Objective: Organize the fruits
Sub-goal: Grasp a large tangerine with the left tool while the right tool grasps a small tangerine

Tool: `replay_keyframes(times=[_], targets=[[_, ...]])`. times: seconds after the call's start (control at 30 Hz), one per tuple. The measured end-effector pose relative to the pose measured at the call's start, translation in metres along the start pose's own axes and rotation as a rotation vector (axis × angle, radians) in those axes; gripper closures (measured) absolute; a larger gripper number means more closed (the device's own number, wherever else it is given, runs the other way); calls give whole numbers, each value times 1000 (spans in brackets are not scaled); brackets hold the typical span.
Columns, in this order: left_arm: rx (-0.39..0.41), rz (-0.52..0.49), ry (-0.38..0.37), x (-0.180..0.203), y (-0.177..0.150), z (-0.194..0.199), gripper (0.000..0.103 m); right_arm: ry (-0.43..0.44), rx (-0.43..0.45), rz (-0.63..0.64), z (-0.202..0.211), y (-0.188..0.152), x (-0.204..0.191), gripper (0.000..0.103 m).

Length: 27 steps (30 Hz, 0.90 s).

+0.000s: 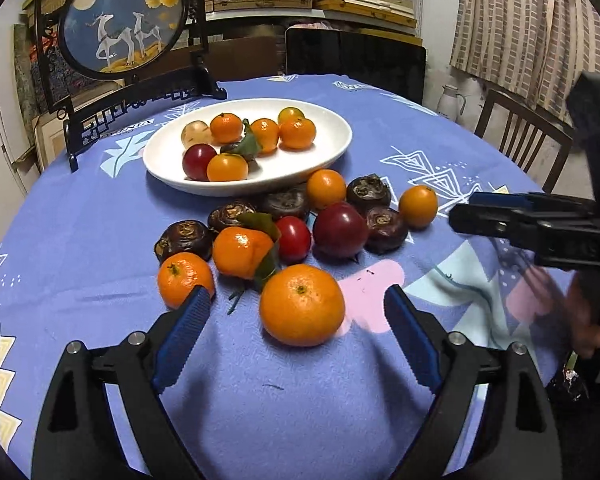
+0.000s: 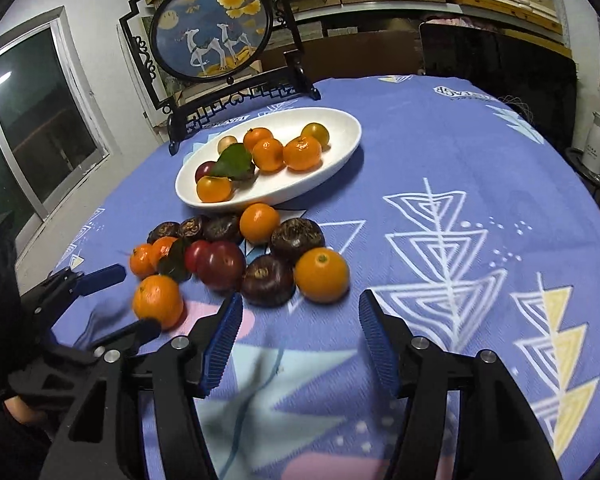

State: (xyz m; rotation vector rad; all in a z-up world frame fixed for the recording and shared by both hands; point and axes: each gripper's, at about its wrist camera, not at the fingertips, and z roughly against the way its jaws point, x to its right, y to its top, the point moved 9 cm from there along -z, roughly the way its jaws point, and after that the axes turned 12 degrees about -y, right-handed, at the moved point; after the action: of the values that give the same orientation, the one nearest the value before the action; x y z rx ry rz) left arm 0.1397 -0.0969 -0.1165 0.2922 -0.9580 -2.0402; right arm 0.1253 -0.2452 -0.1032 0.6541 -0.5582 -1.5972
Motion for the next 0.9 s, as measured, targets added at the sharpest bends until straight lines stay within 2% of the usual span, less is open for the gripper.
replay_keyframes(times=[0.17,0.23,0.27,0.33,0.43,0.63,0.9], targets=[[-7,-26,18,7,2,-6,17,-21,1,-21,6,-7,14,42],[-23,-17,-7,8,0,-10,34,-27,-5,-30,5,-9,19,42],[-35,-10,-9,7,-2,-12,48,-31,-6,-31,5,-10,20,42],[-28,3,-21,4,-3,-12,57,-37,-6,-27,4,-11,20,42],[-7,16,-68,6,-4,-5,57,-46,-1,-16,3,-10,19,42],[48,37,-70,1,-5,20,57,-54,-8,-2,-3,-7,15,42],[61,43,-70,-1,-10,35,57,-137,-35,66,-33,11,5,43]])
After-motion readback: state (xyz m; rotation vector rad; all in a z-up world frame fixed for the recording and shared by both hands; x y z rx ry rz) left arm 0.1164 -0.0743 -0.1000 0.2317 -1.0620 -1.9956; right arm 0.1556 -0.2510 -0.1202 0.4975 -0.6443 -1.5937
